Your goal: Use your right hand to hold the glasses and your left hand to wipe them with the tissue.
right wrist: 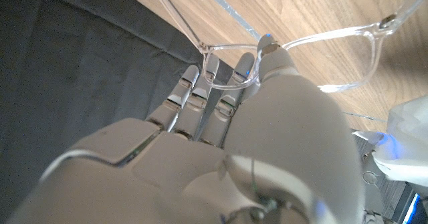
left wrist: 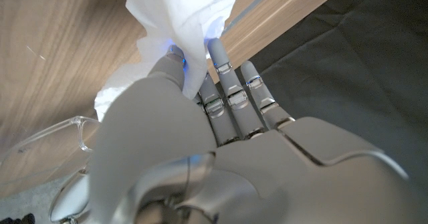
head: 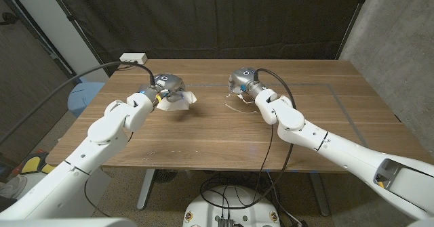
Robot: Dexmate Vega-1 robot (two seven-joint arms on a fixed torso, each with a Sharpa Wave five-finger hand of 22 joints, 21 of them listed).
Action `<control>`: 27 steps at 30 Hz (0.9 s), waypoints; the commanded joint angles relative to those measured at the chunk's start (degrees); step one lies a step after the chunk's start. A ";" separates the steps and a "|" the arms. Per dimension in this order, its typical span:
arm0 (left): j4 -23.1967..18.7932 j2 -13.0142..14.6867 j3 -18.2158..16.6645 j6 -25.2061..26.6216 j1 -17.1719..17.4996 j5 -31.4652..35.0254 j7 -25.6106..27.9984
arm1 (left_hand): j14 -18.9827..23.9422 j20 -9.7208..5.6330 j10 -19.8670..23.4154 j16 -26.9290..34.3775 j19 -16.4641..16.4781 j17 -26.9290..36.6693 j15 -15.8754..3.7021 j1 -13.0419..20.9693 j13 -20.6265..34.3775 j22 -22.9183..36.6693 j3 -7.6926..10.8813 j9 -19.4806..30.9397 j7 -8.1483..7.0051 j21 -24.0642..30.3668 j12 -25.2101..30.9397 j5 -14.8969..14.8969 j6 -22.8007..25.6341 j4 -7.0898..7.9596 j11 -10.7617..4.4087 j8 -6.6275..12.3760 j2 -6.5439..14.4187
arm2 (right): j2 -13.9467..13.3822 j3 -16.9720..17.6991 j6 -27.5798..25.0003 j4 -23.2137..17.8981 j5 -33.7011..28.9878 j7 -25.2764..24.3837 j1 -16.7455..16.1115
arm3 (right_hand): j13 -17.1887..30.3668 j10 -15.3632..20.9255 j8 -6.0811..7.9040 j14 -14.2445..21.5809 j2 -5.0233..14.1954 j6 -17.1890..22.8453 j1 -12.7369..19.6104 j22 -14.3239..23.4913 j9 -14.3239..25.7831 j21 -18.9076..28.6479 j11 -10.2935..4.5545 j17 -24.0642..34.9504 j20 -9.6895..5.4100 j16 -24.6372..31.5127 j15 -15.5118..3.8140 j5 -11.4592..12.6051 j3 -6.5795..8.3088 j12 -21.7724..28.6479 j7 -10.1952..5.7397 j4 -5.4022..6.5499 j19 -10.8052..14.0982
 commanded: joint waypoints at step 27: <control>0.88 -0.31 9.37 1.07 -4.69 14.54 -14.15 | -12.27 1.43 -9.60 -10.56 -8.70 -5.08 -5.52 -5.49 -7.49 -1.40 -2.03 0.21 -3.84 -2.67 -15.18 0.72 -9.04 3.43 -1.50 -5.39 -3.43 | -0.88 -1.46 2.07 5.93 5.92 6.63 0.54 | 0.19 0.56 0.01 -0.66 0.40 3.17 0.14 0.09 0.64 0.64 0.15 -0.03 -2.79 -0.65 -9.28 0.64 -0.29 -0.49 1.17 -0.27 -0.31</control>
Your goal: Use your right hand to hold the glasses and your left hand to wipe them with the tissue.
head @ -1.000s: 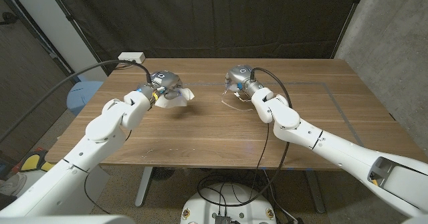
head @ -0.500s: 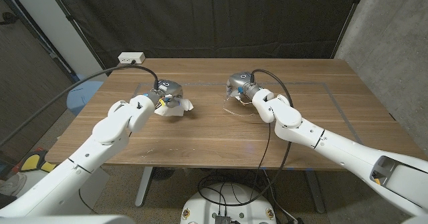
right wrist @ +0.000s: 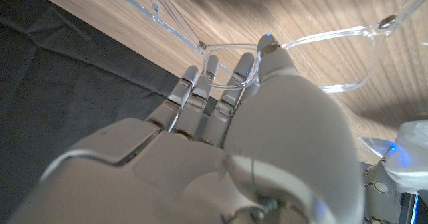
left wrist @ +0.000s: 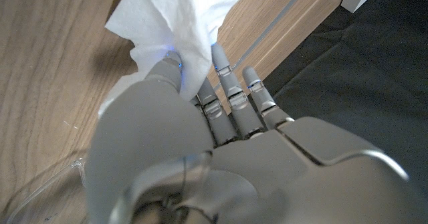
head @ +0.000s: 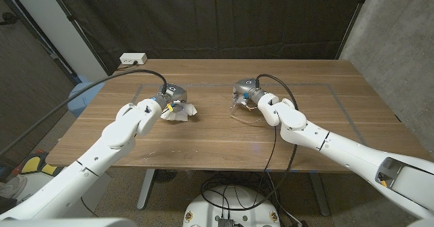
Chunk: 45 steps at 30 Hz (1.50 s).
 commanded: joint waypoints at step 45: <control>-2.77 -0.63 -4.78 -1.55 3.19 -2.63 6.93 | -39.29 3.21 -42.47 -7.01 -12.69 -19.48 2.26 -18.53 -10.60 -0.40 -15.60 0.00 -5.13 -12.26 -11.82 7.14 -42.43 11.46 5.87 -10.89 -4.59 | 0.72 -2.32 -1.09 2.10 -2.14 5.44 2.44 | -4.01 -22.86 -11.62 -10.80 -0.01 -31.70 -7.59 -0.56 -0.20 1.50 3.53 -0.89 1.34 -1.41 -7.74 -1.52 -0.14 -8.19 -3.48 1.97 -4.55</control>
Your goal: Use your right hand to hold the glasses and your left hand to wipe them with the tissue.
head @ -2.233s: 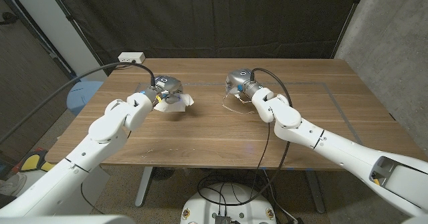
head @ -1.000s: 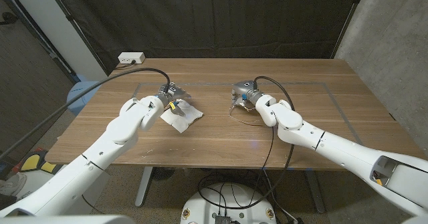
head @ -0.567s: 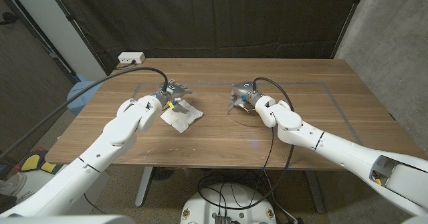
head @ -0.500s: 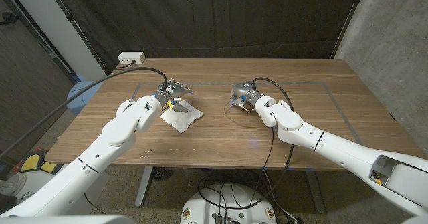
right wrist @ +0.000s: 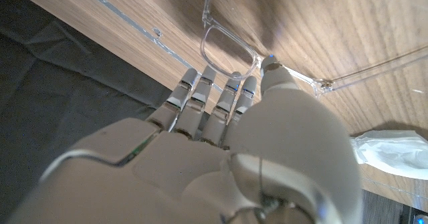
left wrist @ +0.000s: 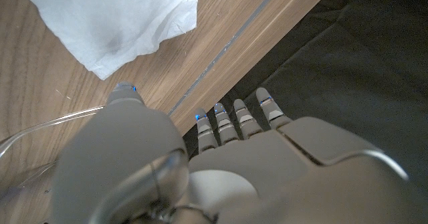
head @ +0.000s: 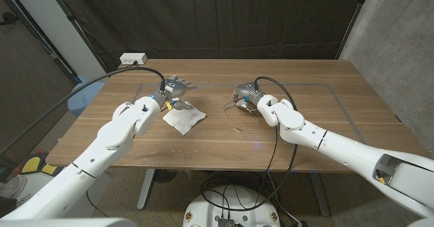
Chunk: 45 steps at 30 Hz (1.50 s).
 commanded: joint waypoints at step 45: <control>9.84 -6.09 -14.95 -14.50 3.44 -37.06 20.13 | -3.81 0.05 -7.55 -0.26 -1.80 -2.29 0.49 -6.57 -0.31 0.35 -4.28 0.09 -1.77 -2.78 -1.21 -0.21 -9.14 2.64 1.59 -1.61 2.73 | -3.30 18.65 10.09 -6.60 29.65 -11.26 -5.90 | -0.67 -16.30 -0.02 -19.17 2.70 -17.17 -21.32 -0.21 0.05 -1.87 7.29 -0.96 3.35 -0.13 1.03 -5.97 -4.80 0.08 6.37 10.33 -6.29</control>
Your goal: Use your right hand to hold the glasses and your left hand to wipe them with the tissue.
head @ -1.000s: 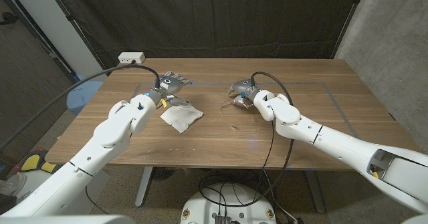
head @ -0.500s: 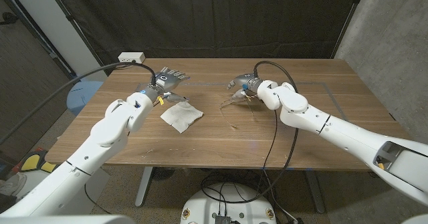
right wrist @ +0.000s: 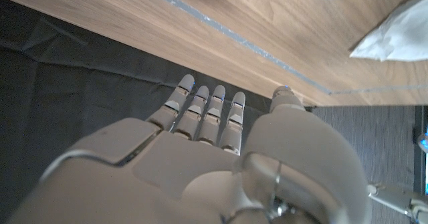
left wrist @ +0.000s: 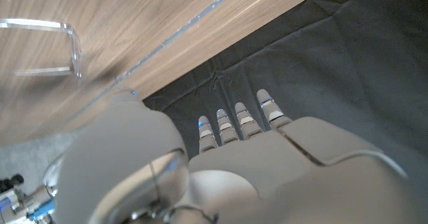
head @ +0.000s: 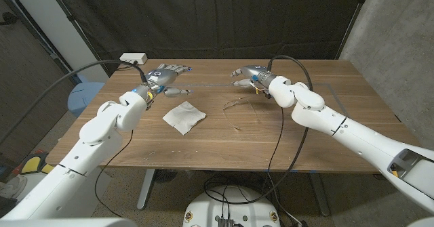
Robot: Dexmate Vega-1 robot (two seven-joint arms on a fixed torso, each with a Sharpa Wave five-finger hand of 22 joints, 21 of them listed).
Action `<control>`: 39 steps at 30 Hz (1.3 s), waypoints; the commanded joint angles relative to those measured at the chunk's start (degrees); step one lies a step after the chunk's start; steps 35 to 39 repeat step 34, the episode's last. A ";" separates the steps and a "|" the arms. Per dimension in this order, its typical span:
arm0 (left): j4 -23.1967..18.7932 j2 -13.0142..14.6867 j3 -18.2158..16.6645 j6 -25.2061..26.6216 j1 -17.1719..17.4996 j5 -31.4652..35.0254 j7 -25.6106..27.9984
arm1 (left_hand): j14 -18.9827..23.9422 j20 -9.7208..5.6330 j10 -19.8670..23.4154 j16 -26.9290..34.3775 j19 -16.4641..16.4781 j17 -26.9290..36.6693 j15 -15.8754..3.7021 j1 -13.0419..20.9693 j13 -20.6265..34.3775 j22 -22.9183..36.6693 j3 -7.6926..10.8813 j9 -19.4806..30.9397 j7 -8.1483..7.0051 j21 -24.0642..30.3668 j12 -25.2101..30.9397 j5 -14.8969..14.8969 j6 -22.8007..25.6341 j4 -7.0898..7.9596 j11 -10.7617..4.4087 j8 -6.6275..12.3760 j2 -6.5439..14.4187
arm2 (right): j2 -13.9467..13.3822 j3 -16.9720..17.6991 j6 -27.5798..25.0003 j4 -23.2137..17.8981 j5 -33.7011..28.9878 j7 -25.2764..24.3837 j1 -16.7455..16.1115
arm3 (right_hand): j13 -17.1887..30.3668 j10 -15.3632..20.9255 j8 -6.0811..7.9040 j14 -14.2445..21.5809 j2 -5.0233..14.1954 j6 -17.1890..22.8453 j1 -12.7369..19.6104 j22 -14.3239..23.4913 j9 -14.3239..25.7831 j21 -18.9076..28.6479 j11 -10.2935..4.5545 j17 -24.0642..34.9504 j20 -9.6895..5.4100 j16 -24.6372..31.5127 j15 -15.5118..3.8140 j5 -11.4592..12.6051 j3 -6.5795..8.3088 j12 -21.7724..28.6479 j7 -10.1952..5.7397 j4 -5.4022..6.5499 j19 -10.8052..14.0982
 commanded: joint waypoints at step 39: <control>24.67 -6.05 -11.59 -24.20 0.55 -46.33 1.04 | -5.69 0.13 -6.94 -0.47 -4.72 -1.47 -0.19 -11.93 -0.53 0.54 -3.85 -0.36 -0.91 -2.97 -0.12 -1.08 -7.18 0.75 -0.42 -0.21 5.44 | 7.93 8.73 5.98 4.91 16.03 -24.18 -7.41 | -0.75 -16.94 1.58 -17.85 0.38 -13.42 -19.99 -0.68 -0.13 -8.97 0.69 -1.86 2.72 -0.36 5.68 -1.60 -3.72 -0.11 0.24 4.64 -13.25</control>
